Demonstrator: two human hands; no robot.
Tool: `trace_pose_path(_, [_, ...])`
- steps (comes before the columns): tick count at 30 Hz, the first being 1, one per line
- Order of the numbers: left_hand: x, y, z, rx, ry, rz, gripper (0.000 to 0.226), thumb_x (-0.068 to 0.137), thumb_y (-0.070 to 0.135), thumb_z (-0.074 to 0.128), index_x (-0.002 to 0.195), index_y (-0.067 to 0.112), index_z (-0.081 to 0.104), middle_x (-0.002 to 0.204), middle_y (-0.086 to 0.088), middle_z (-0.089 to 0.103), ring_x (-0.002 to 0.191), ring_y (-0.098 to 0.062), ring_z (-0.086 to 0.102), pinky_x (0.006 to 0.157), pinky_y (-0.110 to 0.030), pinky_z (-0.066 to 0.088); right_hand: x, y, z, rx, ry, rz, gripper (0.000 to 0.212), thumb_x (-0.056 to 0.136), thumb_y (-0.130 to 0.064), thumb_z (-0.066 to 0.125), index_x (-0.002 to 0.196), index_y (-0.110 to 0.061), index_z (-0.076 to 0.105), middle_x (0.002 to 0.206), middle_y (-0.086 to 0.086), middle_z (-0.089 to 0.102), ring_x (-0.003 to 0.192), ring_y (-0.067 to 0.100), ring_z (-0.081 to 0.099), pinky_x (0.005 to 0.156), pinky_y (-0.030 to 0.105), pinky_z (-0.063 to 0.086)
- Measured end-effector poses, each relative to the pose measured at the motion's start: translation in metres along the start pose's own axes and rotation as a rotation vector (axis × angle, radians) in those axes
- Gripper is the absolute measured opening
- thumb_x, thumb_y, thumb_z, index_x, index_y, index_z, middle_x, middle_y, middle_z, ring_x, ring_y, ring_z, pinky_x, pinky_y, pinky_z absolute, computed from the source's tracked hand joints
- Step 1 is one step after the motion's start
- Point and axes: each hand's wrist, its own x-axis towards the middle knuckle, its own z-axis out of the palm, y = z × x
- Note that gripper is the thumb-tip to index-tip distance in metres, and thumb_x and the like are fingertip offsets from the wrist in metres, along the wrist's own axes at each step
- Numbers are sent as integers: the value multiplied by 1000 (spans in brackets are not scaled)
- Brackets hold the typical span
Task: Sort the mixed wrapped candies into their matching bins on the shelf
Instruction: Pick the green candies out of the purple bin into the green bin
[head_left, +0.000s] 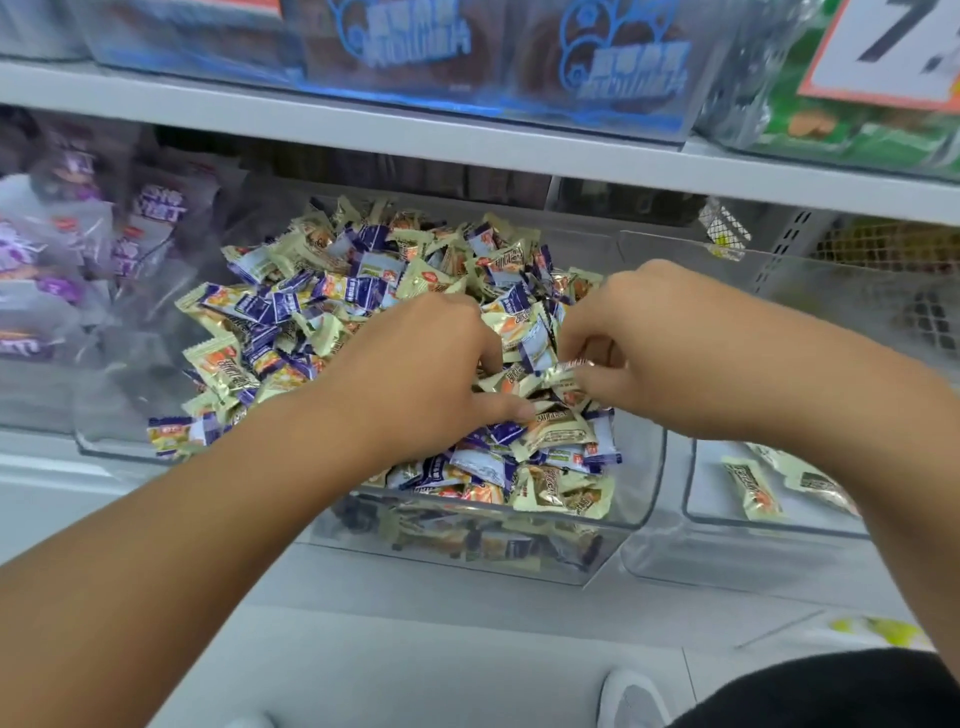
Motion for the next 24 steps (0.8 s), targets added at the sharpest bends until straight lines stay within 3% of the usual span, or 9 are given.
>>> trace_pose_path(3, [0,0,-1,-69,1,-9,41,76,63,69,98,28,74,100,8,60,90,-15,58,81,-40,54,-6,-3,-4,-11,21,-17,20,87,-22,48,95,-17,65,85,8,65,82,33,62,69,47,54])
trace_pose_path(5, [-1,1,-1,-109,17,-19,29,79,53,73,93,27,72,92,9,60,85,-10,57,79,-36,53,-8,-4,-5,52,51,-41,23,88,-22,41,76,-11,57,68,9,57,68,32,56,61,47,50])
trace_pose_path(8, [-7,-1,-9,-260,121,-92,11,80,30,77,81,29,66,73,14,60,67,2,57,61,-9,46,-6,-8,-4,153,70,-68,30,87,-24,43,62,-8,43,53,8,42,51,28,39,51,40,39])
trace_pose_path(9, [-9,-5,-12,-303,169,-118,14,80,24,78,78,29,65,70,13,62,65,1,59,57,-7,45,-4,-10,-2,196,56,-87,33,88,-27,48,61,-7,46,52,8,39,51,26,35,50,37,36])
trace_pose_path(13, [-20,-24,-27,-513,293,-183,23,80,13,76,86,31,64,83,8,69,60,-4,65,55,-21,51,1,-14,10,134,-43,-124,47,81,-55,72,64,-12,62,51,-1,54,54,19,54,53,32,47])
trace_pose_path(16, [-27,-33,-31,-568,315,-226,25,83,10,71,93,32,64,93,5,67,62,-9,70,44,-10,39,6,-16,16,97,-106,-129,29,74,-38,84,68,-20,63,65,-7,61,64,8,59,53,24,45])
trace_pose_path(18, [-30,-33,-32,-604,290,-214,24,85,7,69,90,31,66,85,8,69,58,-8,70,39,-13,37,8,-19,18,72,-143,-119,22,73,-33,86,82,-23,68,78,-9,63,72,10,60,52,21,42])
trace_pose_path(21, [-31,-30,-30,-547,274,-150,19,84,10,70,84,29,71,53,21,58,38,-2,46,39,-11,32,12,-21,20,35,-161,-82,26,73,-36,86,91,-26,71,88,-7,66,77,15,63,51,21,41])
trace_pose_path(24, [-27,-30,-24,-571,245,-110,17,85,13,73,83,29,68,57,15,61,41,-4,39,43,-19,36,12,-19,15,67,-133,-77,15,78,-33,82,82,-22,72,82,-6,68,77,16,65,62,31,53])
